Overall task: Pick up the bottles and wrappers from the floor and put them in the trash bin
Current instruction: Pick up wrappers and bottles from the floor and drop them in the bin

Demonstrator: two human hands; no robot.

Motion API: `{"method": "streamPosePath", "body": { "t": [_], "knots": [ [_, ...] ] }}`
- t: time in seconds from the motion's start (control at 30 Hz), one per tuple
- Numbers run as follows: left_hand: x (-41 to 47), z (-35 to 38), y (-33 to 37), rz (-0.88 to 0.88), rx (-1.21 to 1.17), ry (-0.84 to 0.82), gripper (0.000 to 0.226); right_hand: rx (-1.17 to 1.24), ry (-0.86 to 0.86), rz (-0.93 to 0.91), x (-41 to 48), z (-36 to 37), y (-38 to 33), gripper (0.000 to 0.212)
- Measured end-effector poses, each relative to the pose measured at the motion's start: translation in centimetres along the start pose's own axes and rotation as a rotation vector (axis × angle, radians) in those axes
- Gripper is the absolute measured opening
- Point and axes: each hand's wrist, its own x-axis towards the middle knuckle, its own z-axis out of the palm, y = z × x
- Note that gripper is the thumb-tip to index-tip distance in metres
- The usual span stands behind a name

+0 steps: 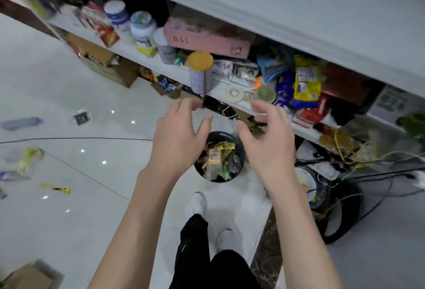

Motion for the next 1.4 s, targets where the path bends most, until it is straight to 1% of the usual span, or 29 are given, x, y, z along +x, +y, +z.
{"method": "streamPosePath", "body": {
  "t": [0.13, 0.27, 0.4, 0.6, 0.8, 1.0, 1.17, 1.27, 1.4],
  "knots": [
    [-4.1, -7.2, 4.3, 0.011, 0.008, 0.086, 0.033, 0.064, 0.002, -0.138, -3.0, -5.2, -6.5, 0.042],
    [-8.7, -11.9, 6.8, 0.01, 0.008, 0.145, 0.036, 0.093, -0.014, -0.218, -6.3, -8.3, -10.9, 0.041],
    [-12.8, -15.0, 7.3, -0.011, -0.006, 0.217, 0.035, 0.111, -0.072, -0.285, -9.3, -8.8, -13.7, 0.042],
    [-17.7, -18.7, 4.8, -0.119, -0.019, 0.303, 0.035, 0.11, -0.165, -0.394, -12.1, -7.1, -16.4, 0.041],
    [-20.7, -23.0, -0.8, -0.249, -0.04, 0.392, 0.038, 0.101, -0.307, -0.452, -13.5, -1.3, -20.7, 0.04],
    [-23.9, -29.2, -10.3, -0.427, -0.05, 0.5, 0.036, 0.084, -0.424, -0.541, -15.8, 8.3, -28.0, 0.041],
    [-26.8, -35.0, -18.5, -0.549, -0.038, 0.576, 0.035, 0.07, -0.56, -0.605, -18.9, 16.8, -34.0, 0.043],
    [-28.6, -37.6, -22.6, -0.611, -0.037, 0.602, 0.035, 0.062, -0.658, -0.624, -21.0, 21.1, -36.6, 0.043],
    [-30.8, -39.9, -27.2, -0.692, -0.017, 0.636, 0.034, 0.016, -0.743, -0.662, -22.7, 26.3, -38.3, 0.042]
  ]
}}
